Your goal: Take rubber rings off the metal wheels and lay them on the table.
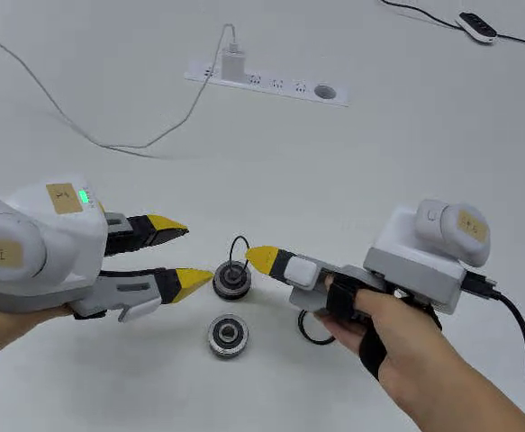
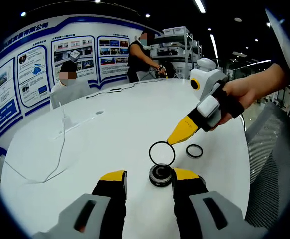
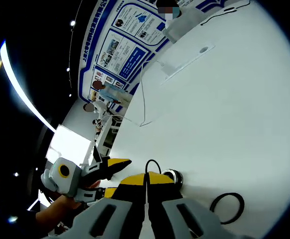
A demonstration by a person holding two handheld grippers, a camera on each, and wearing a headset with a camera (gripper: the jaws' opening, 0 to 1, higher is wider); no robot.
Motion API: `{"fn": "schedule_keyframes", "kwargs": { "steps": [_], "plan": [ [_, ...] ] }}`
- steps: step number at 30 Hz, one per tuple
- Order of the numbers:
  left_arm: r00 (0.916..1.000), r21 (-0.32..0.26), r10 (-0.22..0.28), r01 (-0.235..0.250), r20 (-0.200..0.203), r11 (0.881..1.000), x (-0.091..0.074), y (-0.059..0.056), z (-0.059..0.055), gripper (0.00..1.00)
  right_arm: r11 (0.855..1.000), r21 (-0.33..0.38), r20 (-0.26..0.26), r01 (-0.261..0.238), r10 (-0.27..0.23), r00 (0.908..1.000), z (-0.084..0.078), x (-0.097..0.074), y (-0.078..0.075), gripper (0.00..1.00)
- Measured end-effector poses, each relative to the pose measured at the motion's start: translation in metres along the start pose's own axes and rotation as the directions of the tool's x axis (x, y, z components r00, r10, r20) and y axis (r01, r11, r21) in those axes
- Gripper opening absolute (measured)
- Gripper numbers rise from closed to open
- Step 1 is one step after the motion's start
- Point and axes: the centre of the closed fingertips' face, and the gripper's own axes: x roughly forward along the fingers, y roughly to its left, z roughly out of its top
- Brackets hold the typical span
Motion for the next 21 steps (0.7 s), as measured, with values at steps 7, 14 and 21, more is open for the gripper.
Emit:
{"fn": "schedule_keyframes", "kwargs": {
  "steps": [7,14,21],
  "plan": [
    [0.9998,-0.021,0.002,-0.002,0.019,1.000,-0.001,-0.006,0.005,0.41,0.997,0.061,0.051,0.049,-0.052,0.9973,0.000,-0.028,-0.020,0.01],
    [0.9996,-0.020,-0.002,0.002,0.027,1.000,-0.003,-0.011,0.008,0.42,0.990,0.108,0.060,0.089,-0.095,0.9936,-0.015,-0.050,-0.034,0.01],
    [0.9995,-0.016,-0.009,0.010,0.031,1.000,-0.005,-0.018,0.009,0.41,0.978,0.158,0.072,0.134,-0.147,0.9866,-0.026,-0.063,-0.053,0.01]
  ]
}}
